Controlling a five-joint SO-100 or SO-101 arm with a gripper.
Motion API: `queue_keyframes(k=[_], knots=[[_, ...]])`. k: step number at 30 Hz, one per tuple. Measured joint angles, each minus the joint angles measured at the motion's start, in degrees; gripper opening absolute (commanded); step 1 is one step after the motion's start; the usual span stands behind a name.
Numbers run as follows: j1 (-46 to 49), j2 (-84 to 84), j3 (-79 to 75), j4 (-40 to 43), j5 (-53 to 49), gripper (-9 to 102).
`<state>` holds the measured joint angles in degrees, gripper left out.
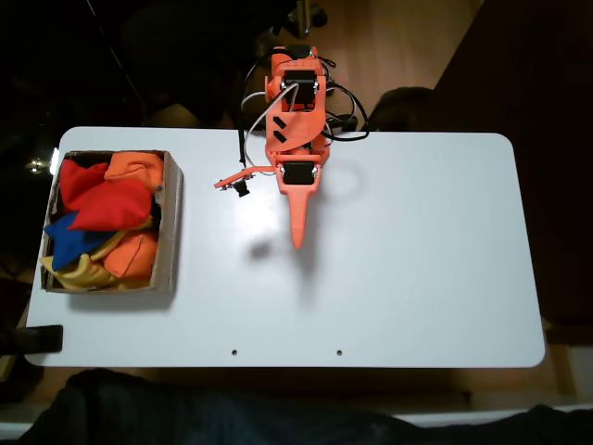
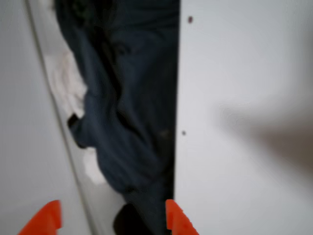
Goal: Grasp a bag and put it in the box.
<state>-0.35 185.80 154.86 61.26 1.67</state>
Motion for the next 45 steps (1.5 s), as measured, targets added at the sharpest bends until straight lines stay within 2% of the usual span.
queue_keyframes(k=[5,9,24,26,45], knots=[[0.1,1.8,3.9,0.5,-0.2,36],[0.1,2.5,5.6,0.6,-0.6,17],[1.1,2.7,10.8,2.0,-3.0,6],[1.1,2.7,11.4,2.3,-3.3,0],[1.1,2.7,15.4,6.5,-3.6,0]])
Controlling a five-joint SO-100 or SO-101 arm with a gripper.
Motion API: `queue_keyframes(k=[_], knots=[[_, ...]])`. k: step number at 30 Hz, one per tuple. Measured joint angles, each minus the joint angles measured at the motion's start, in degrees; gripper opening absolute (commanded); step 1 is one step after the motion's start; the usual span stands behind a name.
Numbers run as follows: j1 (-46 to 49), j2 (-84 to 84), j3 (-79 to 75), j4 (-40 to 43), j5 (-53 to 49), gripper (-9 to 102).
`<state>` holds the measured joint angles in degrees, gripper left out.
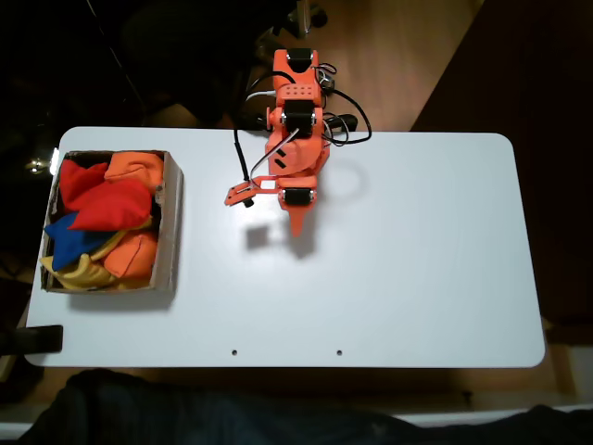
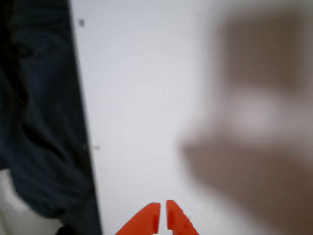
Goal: Grasp a bag and put it in the box.
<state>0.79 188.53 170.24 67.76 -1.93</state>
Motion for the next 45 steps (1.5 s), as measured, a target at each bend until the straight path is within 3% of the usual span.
queue_keyframes(k=[25,45], knots=[[0.2,0.1,-0.1,9.1,1.1,0],[-0.1,0.1,-0.1,9.5,1.1,0]])
